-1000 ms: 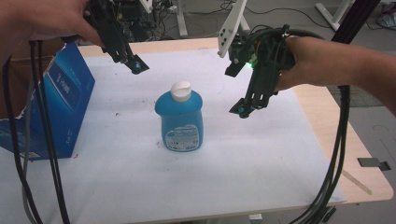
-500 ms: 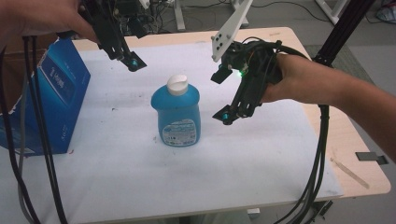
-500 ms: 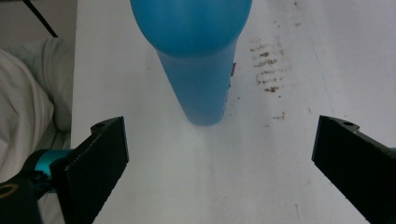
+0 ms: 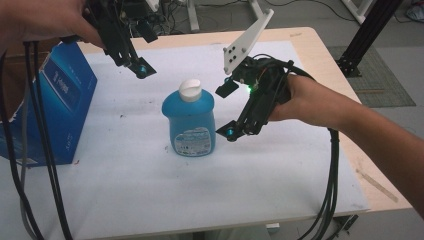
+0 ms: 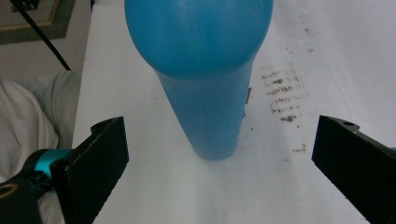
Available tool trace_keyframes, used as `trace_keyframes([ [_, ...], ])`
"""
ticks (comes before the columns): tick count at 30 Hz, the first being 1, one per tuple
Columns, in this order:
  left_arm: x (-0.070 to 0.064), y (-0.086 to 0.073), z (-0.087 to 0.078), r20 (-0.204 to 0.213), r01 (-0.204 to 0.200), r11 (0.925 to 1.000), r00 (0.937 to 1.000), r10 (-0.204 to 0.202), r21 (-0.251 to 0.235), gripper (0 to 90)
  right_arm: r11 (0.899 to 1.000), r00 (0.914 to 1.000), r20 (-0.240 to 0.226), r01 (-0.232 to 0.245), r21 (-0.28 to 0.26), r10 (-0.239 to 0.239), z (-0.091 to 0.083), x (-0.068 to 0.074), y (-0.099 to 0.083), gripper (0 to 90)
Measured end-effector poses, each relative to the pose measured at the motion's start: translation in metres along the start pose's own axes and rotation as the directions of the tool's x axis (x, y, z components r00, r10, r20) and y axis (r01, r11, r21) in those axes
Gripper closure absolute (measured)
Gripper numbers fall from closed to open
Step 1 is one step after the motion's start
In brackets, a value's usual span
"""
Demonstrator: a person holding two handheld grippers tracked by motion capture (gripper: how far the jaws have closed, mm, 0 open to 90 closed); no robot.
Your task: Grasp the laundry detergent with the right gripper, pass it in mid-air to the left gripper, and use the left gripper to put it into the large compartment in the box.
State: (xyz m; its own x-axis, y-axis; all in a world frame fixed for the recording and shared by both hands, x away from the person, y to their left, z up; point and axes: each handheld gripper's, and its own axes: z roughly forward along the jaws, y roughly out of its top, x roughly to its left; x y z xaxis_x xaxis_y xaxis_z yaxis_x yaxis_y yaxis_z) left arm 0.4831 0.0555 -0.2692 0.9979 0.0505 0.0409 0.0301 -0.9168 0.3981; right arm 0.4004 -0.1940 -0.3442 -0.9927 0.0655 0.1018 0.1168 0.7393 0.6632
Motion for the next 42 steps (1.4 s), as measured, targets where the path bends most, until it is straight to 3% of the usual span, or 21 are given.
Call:
trace_keyframes([
  [10,0.0,0.0,0.001,-0.006,0.003,1.0,1.0,-0.003,-0.006,5.4,0.997,1.0,0.005,0.003,-0.077,-0.003,0.012,0.0,-0.007,3.1],
  [42,-0.001,-0.005,0.0,-0.019,0.01,0.9999,0.9998,-0.01,-0.007,5.4,0.988,1.0,0.001,0.009,-0.156,-0.009,0.048,0.0,-0.008,3.2],
])
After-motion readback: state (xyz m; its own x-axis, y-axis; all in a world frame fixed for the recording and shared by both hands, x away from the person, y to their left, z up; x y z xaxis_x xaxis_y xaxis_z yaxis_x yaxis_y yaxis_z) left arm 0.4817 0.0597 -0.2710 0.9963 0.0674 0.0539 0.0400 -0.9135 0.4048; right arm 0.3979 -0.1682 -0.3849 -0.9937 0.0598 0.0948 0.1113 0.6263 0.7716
